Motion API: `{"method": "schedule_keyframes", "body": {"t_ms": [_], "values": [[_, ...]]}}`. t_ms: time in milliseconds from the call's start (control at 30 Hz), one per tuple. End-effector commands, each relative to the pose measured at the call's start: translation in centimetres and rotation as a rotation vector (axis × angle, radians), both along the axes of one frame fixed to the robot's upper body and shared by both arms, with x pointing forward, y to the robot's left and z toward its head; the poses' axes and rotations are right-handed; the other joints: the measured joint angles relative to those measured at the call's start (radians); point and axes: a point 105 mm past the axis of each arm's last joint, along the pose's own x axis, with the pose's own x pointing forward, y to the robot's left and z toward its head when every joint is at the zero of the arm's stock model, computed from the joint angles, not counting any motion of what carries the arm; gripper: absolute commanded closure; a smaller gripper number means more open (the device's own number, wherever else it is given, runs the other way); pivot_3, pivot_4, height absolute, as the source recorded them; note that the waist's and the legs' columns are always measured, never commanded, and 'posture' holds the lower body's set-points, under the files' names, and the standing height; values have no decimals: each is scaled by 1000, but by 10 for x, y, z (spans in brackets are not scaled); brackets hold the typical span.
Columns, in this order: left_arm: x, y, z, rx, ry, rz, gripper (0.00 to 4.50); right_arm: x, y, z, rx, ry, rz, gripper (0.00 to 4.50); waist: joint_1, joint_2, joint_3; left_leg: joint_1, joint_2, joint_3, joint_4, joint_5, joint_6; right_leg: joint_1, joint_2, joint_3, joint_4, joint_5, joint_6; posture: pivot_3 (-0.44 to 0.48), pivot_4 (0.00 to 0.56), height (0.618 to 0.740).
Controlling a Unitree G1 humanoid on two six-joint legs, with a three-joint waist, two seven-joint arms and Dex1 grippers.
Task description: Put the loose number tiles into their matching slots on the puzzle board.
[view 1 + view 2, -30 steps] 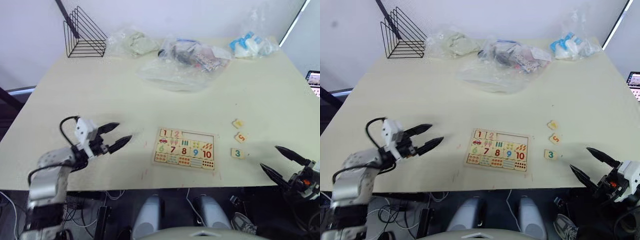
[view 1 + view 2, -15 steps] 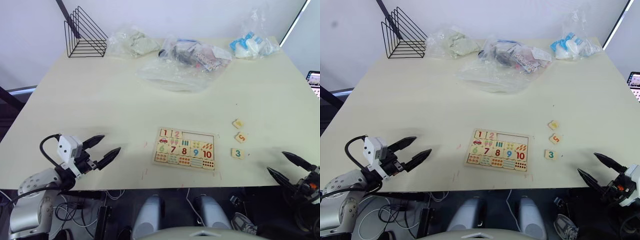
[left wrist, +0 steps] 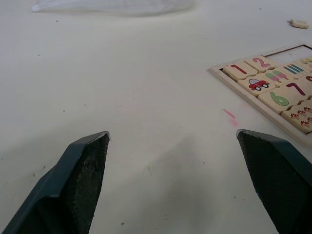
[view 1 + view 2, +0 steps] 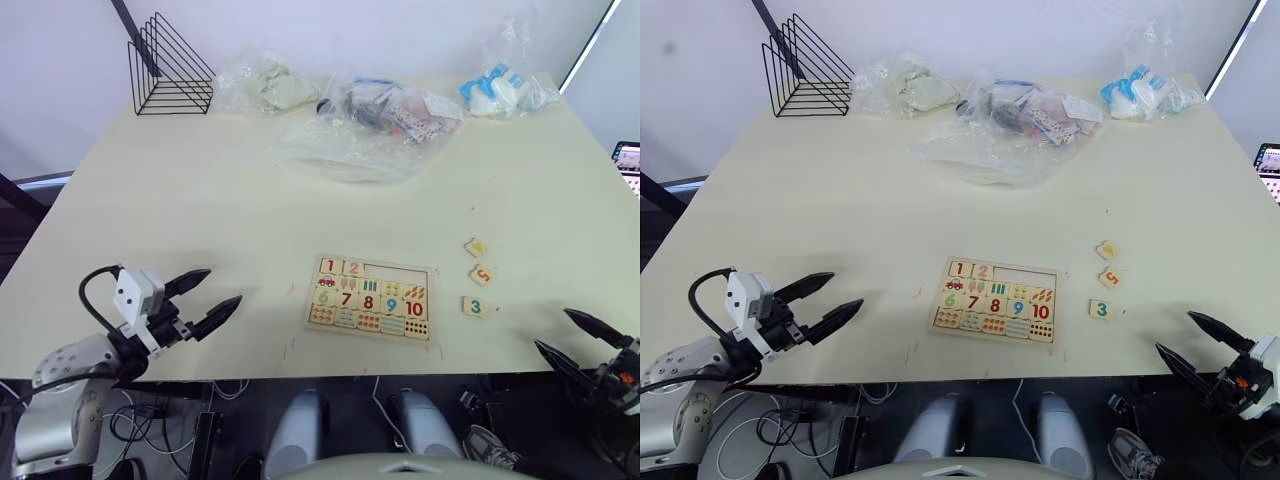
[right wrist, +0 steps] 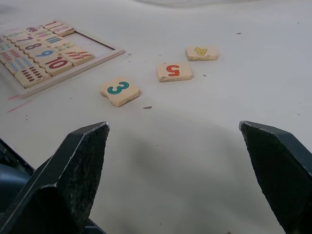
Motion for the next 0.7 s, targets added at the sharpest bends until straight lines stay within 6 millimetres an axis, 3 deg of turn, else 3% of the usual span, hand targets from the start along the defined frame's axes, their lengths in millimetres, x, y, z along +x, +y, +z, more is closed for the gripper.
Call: {"method": "schedule_keyframes", "body": {"t_ms": [33, 700], "values": [[0, -1, 6, 19, -30, -20, 66, -2, -4, 12, -12, -53, -12, 0, 0, 0, 0, 0, 0, 0, 0, 0, 0, 0, 0, 0, 0, 0, 0, 0, 150, 740], [-5, -2, 6, 38, -28, -90, 66, 2, 4, 18, -21, -68, 31, 0, 0, 0, 0, 0, 0, 0, 0, 0, 0, 0, 0, 0, -1, 0, 0, 0, 150, 740]]}}
